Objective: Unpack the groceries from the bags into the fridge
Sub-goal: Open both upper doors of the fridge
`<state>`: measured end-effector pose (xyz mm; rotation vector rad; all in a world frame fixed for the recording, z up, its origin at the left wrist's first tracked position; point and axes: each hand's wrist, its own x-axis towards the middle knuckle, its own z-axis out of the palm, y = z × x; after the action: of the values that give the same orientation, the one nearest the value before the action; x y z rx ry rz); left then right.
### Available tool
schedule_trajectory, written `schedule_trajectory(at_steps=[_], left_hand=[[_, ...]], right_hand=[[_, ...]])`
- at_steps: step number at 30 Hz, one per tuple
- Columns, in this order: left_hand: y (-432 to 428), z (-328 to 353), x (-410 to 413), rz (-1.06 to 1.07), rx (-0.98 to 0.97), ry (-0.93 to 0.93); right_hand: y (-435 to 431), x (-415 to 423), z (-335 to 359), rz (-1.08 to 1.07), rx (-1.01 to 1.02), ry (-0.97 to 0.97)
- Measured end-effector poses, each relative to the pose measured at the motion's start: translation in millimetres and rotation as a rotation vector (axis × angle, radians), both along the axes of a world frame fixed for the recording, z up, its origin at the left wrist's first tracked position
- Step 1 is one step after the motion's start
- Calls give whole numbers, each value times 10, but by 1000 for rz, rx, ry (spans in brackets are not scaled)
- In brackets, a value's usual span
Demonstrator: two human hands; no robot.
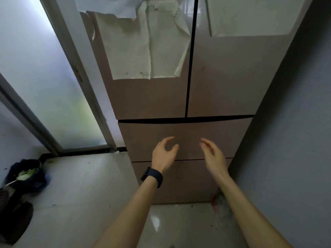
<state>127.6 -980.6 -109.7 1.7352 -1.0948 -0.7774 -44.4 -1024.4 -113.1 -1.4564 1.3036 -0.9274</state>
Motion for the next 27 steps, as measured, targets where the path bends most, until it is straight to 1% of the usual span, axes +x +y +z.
schedule_trajectory(at_steps=[1, 4, 6, 8, 12, 15, 18, 22, 27], left_hand=[[-165, 14, 12, 18, 6, 155], [-632, 58, 66, 99, 18, 707], [-907, 47, 122, 156, -31, 992], [-1142, 31, 164, 265, -98, 1155], [-1473, -13, 161, 524, -189, 1412], [-1635, -38, 136, 628, -225, 1497], [-1675, -26, 100, 661, -249, 1525], [-1691, 79, 82, 643, -279, 1549], [-1793, 267, 126, 549, -288, 1571]], right_hand=[[-143, 99, -13, -49, 85, -111], [-598, 351, 21, -195, 310, -452], [-876, 480, 70, -253, 401, -639], [-1118, 587, 111, -307, 487, -817], [-1488, 740, 204, -458, 625, -1114], [-1690, 828, 316, -515, 642, -1249], [-1791, 898, 334, -483, 607, -1278], [-1808, 919, 279, -469, 587, -1281], [-1769, 902, 310, -423, 589, -1268]])
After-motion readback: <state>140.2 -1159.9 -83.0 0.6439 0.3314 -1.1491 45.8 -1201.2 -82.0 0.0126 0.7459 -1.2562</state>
